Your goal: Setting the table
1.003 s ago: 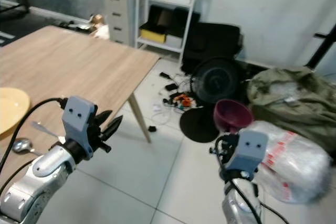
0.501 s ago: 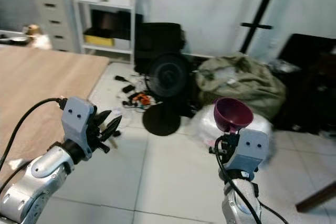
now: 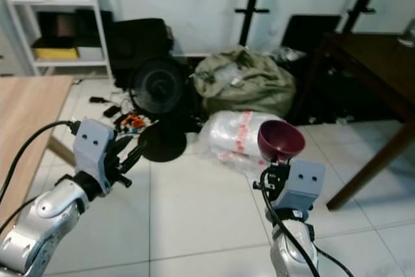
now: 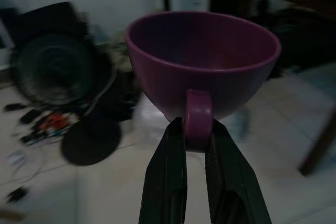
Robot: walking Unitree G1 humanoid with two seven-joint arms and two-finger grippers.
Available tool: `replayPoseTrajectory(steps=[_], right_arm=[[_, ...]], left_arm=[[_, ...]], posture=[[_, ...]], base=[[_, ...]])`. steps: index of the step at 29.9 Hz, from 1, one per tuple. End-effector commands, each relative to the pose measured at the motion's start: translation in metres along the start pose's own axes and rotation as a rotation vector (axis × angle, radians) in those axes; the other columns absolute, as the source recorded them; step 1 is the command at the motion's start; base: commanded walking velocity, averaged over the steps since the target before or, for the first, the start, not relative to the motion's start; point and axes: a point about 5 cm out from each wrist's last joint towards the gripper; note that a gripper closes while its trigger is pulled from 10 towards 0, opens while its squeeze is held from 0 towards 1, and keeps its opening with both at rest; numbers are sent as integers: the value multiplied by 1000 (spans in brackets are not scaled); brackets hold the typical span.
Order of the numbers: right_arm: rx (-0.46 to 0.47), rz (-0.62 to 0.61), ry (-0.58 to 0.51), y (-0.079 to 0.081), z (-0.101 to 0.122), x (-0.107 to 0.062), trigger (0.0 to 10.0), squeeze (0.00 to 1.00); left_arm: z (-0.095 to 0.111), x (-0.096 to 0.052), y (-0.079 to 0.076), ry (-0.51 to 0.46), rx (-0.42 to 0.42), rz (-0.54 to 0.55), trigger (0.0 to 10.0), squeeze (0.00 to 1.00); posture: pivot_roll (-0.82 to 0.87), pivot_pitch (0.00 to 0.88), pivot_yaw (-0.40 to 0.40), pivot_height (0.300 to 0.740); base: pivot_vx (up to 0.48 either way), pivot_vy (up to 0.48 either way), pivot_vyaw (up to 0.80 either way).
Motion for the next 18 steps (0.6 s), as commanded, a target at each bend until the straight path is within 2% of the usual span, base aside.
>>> replayPoseTrajectory(steps=[1, 18], right_arm=[[-10, -14, 2, -4, -1, -2, 10000, 0], [-10, -13, -2, -4, 0, -1, 10000, 0]], left_arm=[[0, -1, -1, 0, -28, -12, 10000, 0], [5, 1, -4, -41, -33, -33, 10000, 0]], posture=[[8, 124, 65, 740], [6, 118, 68, 740]], base=[[0, 0, -781], [0, 0, -781]])
Point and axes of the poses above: a point about 5 cm out from each wrist's last joint towards the gripper, its own x axis pointing out of the wrist towards the gripper, its own z axis along the axis of the wrist's last joint, y = z × x, and after that the axes turned 1 degree about x, right-handed
